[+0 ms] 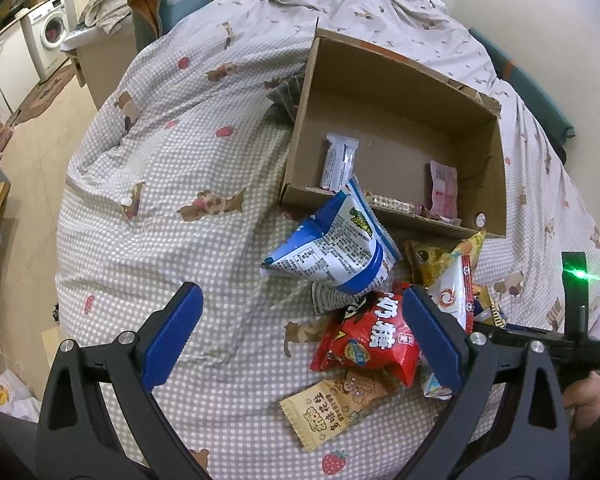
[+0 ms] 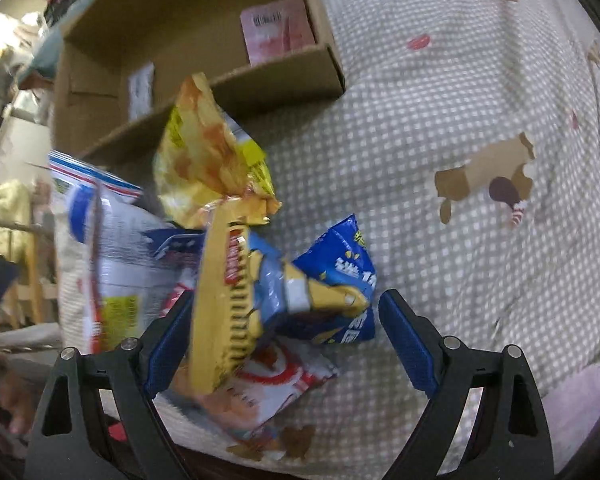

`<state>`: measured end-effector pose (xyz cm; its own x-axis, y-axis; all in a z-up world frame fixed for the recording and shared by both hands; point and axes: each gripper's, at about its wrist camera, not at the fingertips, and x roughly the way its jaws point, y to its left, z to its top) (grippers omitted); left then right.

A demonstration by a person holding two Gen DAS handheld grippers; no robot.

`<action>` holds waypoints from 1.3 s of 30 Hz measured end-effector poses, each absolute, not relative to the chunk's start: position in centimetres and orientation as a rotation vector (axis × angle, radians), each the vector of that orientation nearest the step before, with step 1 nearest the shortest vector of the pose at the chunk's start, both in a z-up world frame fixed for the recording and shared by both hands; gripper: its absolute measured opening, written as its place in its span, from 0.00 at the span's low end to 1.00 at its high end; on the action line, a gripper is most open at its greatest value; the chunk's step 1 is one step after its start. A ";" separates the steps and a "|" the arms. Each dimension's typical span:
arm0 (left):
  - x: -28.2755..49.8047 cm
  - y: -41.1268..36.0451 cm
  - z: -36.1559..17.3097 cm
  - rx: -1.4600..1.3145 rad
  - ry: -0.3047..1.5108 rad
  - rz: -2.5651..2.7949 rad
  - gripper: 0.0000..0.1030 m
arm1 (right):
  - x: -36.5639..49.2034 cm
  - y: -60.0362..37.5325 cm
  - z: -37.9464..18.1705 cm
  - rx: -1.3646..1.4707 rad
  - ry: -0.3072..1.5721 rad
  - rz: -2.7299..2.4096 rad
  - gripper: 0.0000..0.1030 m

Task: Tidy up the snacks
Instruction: 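Grasp the yellow striped chip bag with the right tool and lift, then grasp the red candy bag with left tool while right tool holds the chip bag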

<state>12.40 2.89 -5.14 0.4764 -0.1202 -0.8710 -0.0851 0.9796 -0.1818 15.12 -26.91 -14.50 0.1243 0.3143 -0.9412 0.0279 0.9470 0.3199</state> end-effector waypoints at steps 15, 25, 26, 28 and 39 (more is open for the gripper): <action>13.0 0.3 -7.5 -0.167 1.170 -0.093 0.96 | 12.5 -33.4 -10.6 0.426 1.289 0.312 0.45; 14.3 -0.6 -10.4 -0.272 1.287 -0.174 0.96 | 12.2 -34.7 -7.2 0.530 1.100 0.382 0.44; 14.3 -1.0 -10.7 -0.266 1.302 -0.192 0.96 | 12.2 -34.5 -7.3 0.523 1.103 0.379 0.44; 14.3 -2.0 -11.5 -0.232 1.329 -0.209 0.96 | 12.4 -34.1 -7.4 0.519 1.107 0.379 0.44; 15.1 -4.5 -15.1 -0.166 1.423 -0.213 0.90 | 12.8 -32.5 -8.0 0.499 1.118 0.357 0.44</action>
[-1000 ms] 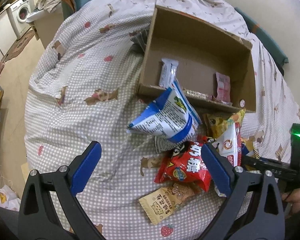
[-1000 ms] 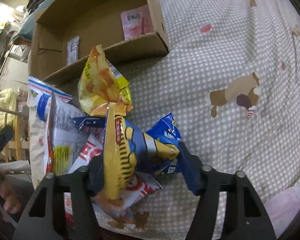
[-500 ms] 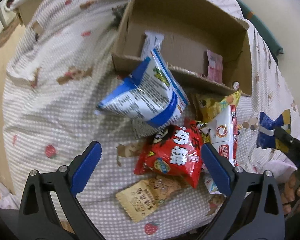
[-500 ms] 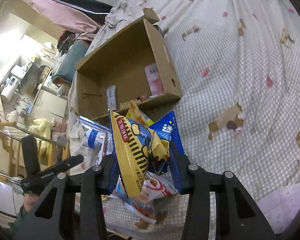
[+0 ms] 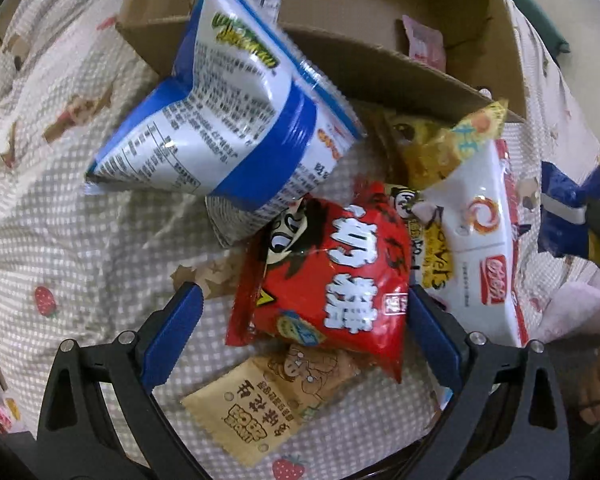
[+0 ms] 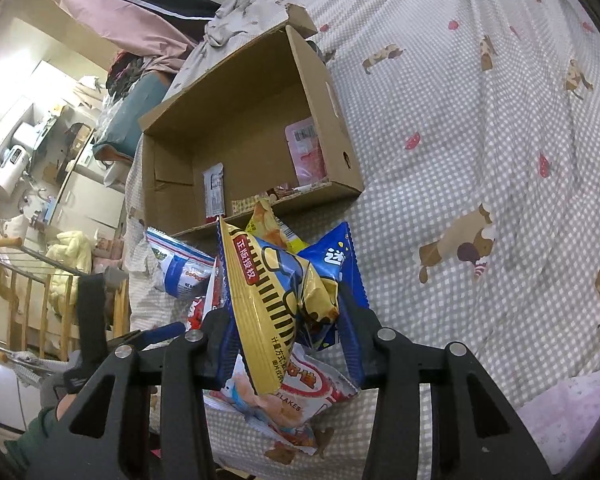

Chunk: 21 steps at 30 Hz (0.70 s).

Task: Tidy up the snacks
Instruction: 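Grasp the red candy bag with left tool while right tool holds the chip bag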

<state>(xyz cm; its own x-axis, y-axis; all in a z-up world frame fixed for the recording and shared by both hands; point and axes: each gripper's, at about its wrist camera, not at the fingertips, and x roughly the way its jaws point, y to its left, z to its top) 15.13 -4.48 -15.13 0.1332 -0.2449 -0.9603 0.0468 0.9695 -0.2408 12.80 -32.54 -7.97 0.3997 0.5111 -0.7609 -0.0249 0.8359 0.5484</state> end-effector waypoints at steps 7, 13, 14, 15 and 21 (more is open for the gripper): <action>14.4 -5.6 -14.8 -0.120 1.403 -0.260 0.58 | 12.8 -32.2 -8.1 0.489 1.125 0.359 0.44; 14.0 -4.8 -14.5 -0.151 1.401 -0.262 0.45 | 12.7 -31.7 -7.9 0.474 1.121 0.365 0.44; 13.6 -4.2 -14.1 -0.163 1.397 -0.265 0.44 | 12.8 -31.7 -7.8 0.477 1.120 0.367 0.44; 13.3 -3.9 -13.8 -0.173 1.393 -0.268 0.44 | 12.7 -31.8 -7.8 0.479 1.119 0.369 0.44; 11.3 -2.3 -11.5 -0.219 1.358 -0.269 0.44 | 12.4 -31.6 -7.4 0.483 1.109 0.394 0.44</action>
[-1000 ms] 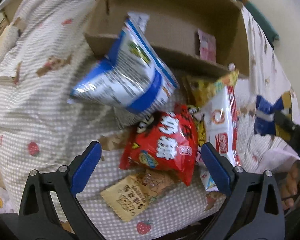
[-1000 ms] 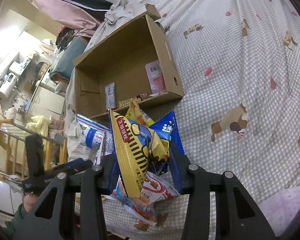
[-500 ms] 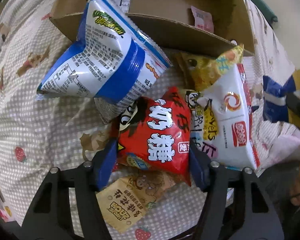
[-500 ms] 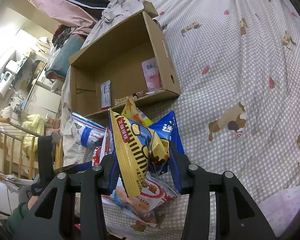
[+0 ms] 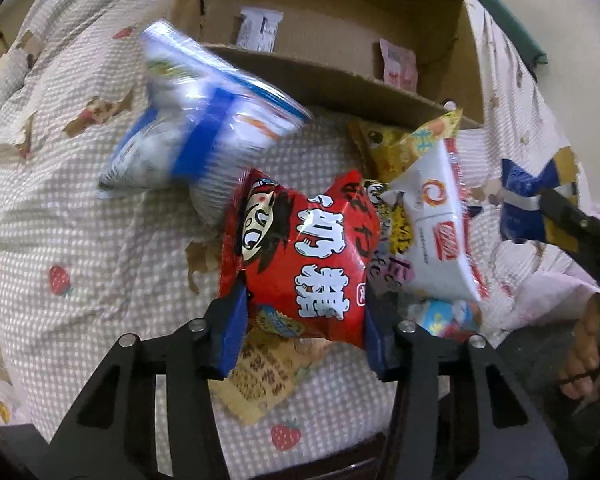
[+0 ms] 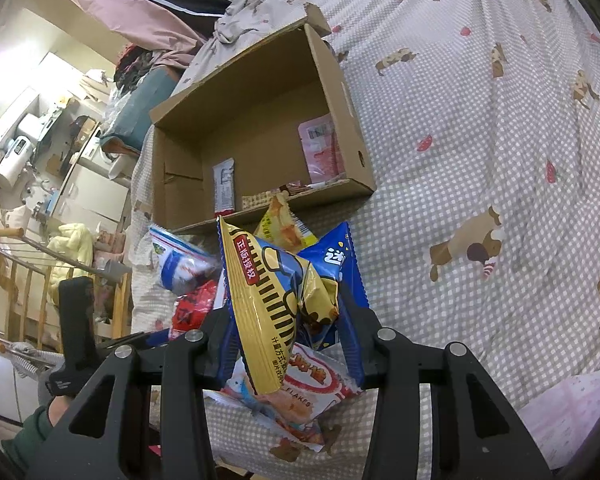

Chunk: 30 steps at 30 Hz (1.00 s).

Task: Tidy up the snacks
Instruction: 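Grasp the red candy bag with left tool while right tool holds the chip bag, then carry both bags into the box and open both tools to release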

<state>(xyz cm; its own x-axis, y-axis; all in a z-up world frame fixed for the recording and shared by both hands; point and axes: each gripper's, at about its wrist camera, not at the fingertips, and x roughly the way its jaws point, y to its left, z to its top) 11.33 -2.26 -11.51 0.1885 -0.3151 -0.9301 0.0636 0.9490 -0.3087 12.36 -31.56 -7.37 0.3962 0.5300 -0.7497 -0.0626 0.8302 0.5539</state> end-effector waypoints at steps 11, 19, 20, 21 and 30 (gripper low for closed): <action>6.9 -0.8 -4.9 -0.212 1.214 -0.273 0.44 | 10.9 -31.6 -4.8 0.547 1.004 0.494 0.44; 9.9 -0.2 -0.6 -0.129 1.059 -0.207 0.44 | 10.3 -31.8 -1.9 0.576 0.869 0.545 0.44; 10.5 -0.1 -0.6 -0.130 1.060 -0.208 0.44 | 10.5 -31.9 -1.8 0.580 0.862 0.541 0.44; 11.2 -0.3 -0.4 -0.127 1.059 -0.207 0.44 | 10.7 -31.7 -1.7 0.586 0.857 0.539 0.44; 15.3 -1.0 0.2 -0.081 1.019 -0.199 0.44 | 13.6 -31.1 -0.7 0.595 0.817 0.524 0.44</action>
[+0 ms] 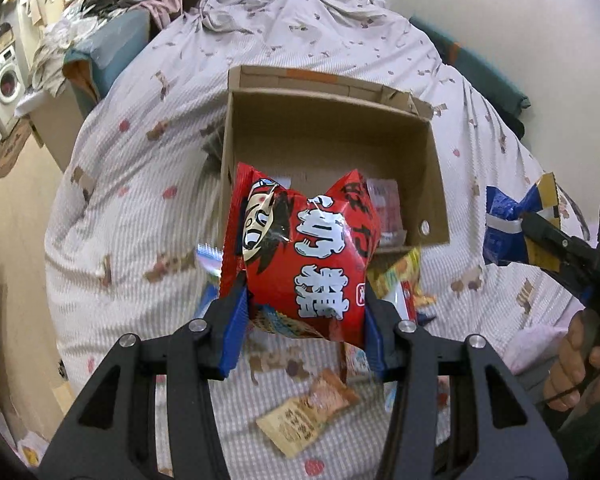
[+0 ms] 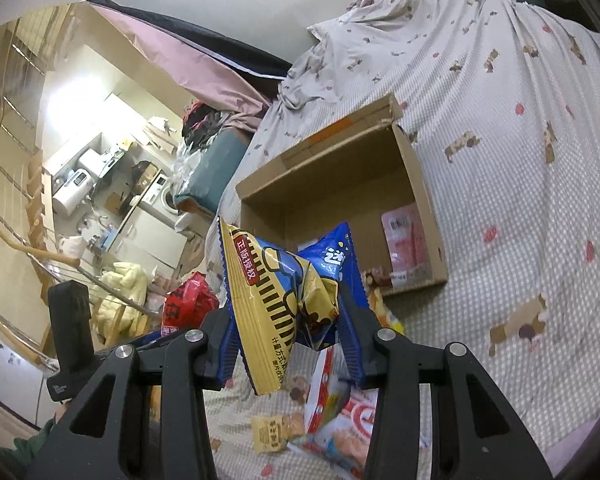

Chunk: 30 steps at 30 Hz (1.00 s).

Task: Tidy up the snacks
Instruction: 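Carry both bags into the box and open both tools to release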

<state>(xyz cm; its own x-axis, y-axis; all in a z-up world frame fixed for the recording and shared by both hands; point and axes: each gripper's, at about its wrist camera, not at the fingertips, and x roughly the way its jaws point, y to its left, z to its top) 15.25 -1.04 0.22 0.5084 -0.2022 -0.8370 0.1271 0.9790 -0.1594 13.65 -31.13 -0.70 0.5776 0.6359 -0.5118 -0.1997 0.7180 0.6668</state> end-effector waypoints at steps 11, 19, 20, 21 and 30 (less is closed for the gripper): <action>20.5 -1.9 0.2 -0.042 0.978 -0.190 0.44 | 17.5 -30.7 0.5 0.586 0.746 0.503 0.44; 23.2 -2.9 -0.6 -0.016 0.941 -0.189 0.44 | 21.2 -29.0 -0.5 0.489 0.792 0.477 0.44; 23.6 -2.8 -1.0 -0.030 0.945 -0.193 0.44 | 21.6 -28.9 -0.8 0.477 0.799 0.472 0.44; 23.7 -2.7 -1.3 -0.048 0.944 -0.196 0.44 | 22.0 -28.8 -1.0 0.469 0.806 0.467 0.44; 25.2 -2.4 -4.4 -0.090 0.968 -0.182 0.44 | 24.1 -27.9 -3.6 0.446 0.877 0.406 0.44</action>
<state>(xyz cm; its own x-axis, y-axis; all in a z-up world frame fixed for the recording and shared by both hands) 25.20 -2.37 -4.42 0.5533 -0.1940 -0.8101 0.1135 0.9810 -0.1574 24.08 -27.87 -3.63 0.5754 0.5111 -0.6385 -0.1551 0.8347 0.5284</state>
